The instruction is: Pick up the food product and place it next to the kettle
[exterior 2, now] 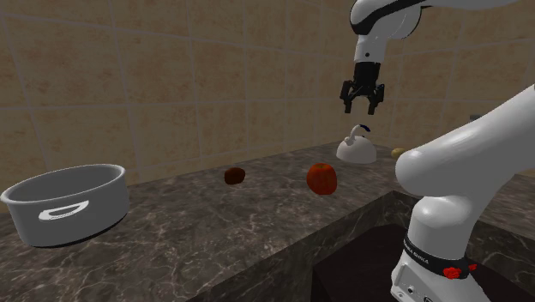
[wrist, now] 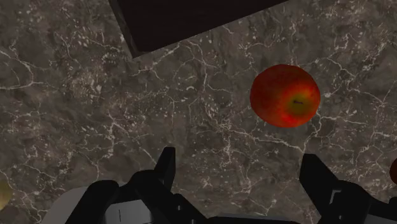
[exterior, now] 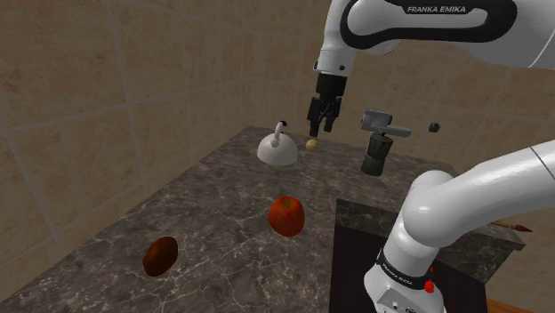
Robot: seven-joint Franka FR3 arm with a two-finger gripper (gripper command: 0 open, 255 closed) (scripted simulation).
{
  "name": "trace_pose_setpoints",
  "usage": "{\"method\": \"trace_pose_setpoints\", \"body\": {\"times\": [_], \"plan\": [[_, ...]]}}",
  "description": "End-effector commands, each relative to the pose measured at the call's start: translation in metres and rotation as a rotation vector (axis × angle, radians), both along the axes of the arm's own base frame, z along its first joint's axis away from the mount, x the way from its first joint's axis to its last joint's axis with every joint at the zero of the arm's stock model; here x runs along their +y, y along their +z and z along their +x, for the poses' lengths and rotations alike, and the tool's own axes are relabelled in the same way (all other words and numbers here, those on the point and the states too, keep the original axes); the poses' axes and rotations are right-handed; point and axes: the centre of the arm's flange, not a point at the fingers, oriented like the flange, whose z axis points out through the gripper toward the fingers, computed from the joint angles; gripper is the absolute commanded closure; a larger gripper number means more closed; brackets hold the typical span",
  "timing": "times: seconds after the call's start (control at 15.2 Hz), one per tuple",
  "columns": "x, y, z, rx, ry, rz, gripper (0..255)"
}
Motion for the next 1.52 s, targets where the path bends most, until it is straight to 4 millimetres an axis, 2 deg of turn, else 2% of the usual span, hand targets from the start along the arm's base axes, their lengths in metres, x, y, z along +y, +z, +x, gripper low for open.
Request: {"method": "trace_pose_setpoints", "body": {"times": [0.0, 0.73, 1.45], "plan": [[0.000, 0.000, 0.000, 0.000, 0.000, 0.000, 0], [0.135, -0.053, 0.035, 0.050, -0.156, -0.027, 0], [0.262, -0.111, 0.087, 0.099, -0.313, -0.055, 0]]}}
